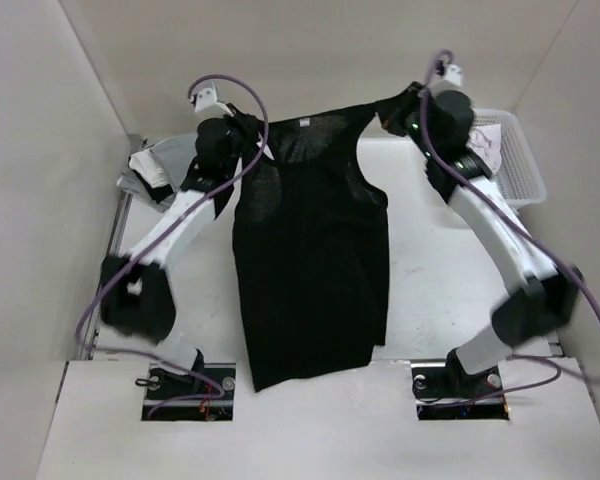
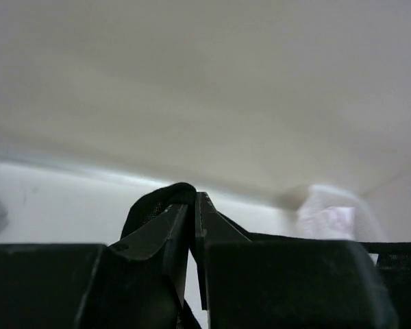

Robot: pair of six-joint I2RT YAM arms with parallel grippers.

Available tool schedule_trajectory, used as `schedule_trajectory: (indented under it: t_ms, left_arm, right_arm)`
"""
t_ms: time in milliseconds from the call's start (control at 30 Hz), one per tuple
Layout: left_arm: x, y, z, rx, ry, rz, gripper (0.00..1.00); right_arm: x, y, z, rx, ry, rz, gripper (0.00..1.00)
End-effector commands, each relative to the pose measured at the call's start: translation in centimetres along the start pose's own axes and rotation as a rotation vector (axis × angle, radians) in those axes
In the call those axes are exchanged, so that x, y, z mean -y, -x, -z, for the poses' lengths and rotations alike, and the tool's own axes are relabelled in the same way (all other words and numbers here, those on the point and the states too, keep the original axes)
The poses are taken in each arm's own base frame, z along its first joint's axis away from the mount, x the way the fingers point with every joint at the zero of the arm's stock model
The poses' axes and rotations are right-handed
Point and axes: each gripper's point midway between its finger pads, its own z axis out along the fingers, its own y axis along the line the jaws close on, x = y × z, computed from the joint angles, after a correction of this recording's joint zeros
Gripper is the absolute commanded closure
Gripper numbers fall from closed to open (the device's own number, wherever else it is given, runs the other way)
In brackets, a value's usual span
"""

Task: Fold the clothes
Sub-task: Flatten the tank top out

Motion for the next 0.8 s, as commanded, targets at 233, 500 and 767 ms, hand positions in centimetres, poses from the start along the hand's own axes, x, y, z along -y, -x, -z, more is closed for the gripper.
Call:
schedule_trajectory:
  t_ms: [233,500,767]
  left_arm:
    - [-7.8,-3.2,-9.6,-0.119,0.167,0.029,0.59]
    - [-6.6,-14.6,4.8,-0.288,0.178,0.07,0.72]
    - [-11.9,-21.3,19.3,-0.438,0.349,-0.037,0.57]
  right_arm:
    - [9.1,-3.0,-13.3,-0.116,-0.123,-0.178,0.65]
    - [11.6,-10.8,-3.4,-0.165,-0.197,-0.176,0.93]
    - [12.8,-20.1,5.8,-0.238,-0.244,-0.199,0.89]
